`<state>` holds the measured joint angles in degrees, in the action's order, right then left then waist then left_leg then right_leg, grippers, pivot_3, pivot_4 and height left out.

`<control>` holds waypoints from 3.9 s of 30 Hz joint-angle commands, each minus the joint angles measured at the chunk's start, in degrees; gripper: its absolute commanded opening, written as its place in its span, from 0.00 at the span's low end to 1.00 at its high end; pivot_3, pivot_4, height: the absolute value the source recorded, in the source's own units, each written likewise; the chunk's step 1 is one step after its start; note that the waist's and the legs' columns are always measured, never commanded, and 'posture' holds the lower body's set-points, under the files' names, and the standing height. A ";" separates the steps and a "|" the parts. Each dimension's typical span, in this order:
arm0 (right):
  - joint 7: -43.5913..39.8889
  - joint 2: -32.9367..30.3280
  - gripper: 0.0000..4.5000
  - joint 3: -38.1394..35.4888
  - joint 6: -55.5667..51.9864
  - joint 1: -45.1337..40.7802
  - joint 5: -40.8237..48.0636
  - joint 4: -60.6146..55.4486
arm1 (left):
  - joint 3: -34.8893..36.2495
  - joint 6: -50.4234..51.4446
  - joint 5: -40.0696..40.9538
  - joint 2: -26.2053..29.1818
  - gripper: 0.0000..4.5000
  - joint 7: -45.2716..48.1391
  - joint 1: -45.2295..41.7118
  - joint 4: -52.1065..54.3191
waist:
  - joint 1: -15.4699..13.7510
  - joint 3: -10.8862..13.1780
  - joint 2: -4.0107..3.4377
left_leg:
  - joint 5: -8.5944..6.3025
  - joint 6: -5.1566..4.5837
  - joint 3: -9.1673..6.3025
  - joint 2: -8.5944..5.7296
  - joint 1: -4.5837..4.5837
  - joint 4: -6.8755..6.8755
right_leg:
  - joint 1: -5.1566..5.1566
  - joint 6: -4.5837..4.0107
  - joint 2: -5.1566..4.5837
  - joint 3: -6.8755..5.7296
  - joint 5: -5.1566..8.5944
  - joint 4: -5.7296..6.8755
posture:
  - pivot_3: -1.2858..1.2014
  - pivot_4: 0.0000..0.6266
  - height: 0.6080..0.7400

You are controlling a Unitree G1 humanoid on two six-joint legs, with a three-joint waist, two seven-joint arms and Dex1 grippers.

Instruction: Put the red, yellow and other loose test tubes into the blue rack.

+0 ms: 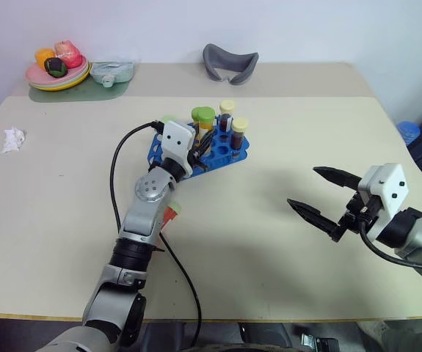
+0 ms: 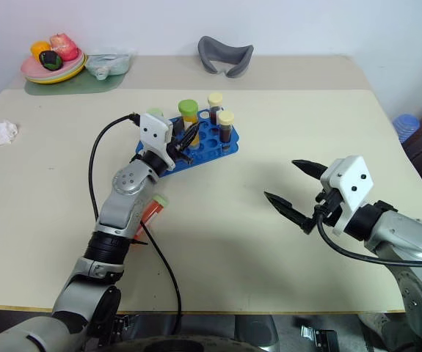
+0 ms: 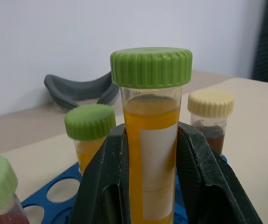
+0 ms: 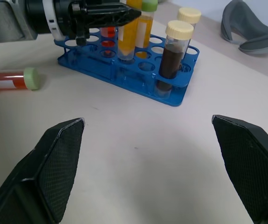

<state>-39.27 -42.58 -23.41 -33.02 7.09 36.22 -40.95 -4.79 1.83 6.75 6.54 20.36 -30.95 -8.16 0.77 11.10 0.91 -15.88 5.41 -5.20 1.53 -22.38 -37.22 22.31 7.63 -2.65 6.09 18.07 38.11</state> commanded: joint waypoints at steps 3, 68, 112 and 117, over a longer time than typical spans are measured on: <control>-1.06 1.14 1.00 -1.27 4.50 2.51 -1.03 -0.42 | -0.26 -2.63 -0.33 -0.72 0.18 0.99 -1.46 -1.66 | -0.04 0.00 0.00 | 0.00 0.00 0.00 0.00 0.00 0.00 | -0.01 0.00 0.00 0.00 0.00 -0.01 | 0.52 0.24 1.00; 2.59 0.94 1.00 -0.10 4.40 2.45 -1.30 -1.60 | -0.34 -0.14 1.72 1.36 0.94 9.56 -0.58 -0.88 | 0.03 -0.02 -0.01 | 0.00 0.00 0.00 0.00 0.03 0.00 | -0.05 0.00 0.00 0.00 0.00 0.00 | 0.52 0.24 1.00; 1.73 3.17 1.00 9.34 7.44 -5.82 -4.34 5.46 | 1.27 29.61 21.62 32.31 0.94 42.94 5.47 12.44 | 0.43 -0.02 -0.04 | -0.01 -0.02 0.00 0.04 0.03 0.03 | 0.00 -0.01 0.02 -0.01 0.00 0.01 | 0.52 0.24 1.00; 1.23 3.60 1.00 9.78 8.27 -5.60 -4.80 6.01 | 1.76 27.25 18.71 31.72 0.94 41.27 5.12 10.16 | 0.41 -0.01 -0.04 | -0.01 -0.02 0.00 0.05 0.03 0.03 | 0.00 -0.02 0.02 -0.01 0.01 0.01 | 0.52 0.24 1.00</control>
<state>-37.66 -39.27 -13.36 -26.25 1.68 31.56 -34.35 -3.70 30.78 26.46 38.17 62.39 -25.35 2.15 1.19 11.08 0.87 -15.89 5.39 -5.19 1.57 -22.35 -37.19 22.31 7.61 -2.64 6.09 18.08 38.12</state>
